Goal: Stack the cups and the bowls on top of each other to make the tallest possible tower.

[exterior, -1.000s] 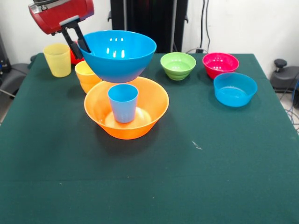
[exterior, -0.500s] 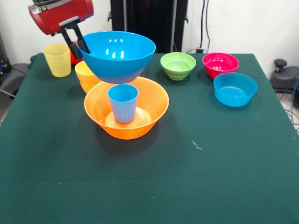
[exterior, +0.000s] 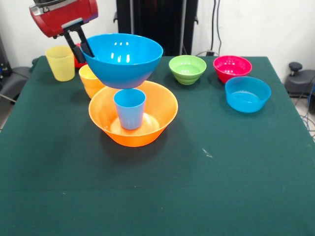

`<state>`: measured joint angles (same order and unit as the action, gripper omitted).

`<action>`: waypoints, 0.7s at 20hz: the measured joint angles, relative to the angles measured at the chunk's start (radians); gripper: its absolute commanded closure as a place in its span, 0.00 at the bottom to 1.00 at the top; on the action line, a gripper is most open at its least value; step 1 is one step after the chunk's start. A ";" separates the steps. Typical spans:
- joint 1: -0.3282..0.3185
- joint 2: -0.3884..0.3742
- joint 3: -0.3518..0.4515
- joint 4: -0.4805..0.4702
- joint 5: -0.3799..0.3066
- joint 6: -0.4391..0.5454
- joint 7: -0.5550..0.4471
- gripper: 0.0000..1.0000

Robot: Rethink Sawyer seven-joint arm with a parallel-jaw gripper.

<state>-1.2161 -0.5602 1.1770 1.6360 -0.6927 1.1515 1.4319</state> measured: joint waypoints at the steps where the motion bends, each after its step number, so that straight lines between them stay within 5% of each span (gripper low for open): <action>1: 0.000 0.000 0.000 0.000 -0.001 0.000 0.000 1.00; 14: 0.000 0.000 -0.005 0.000 -0.032 -0.010 0.000 1.00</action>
<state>-1.2162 -0.5601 1.1721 1.6363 -0.7245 1.1414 1.4319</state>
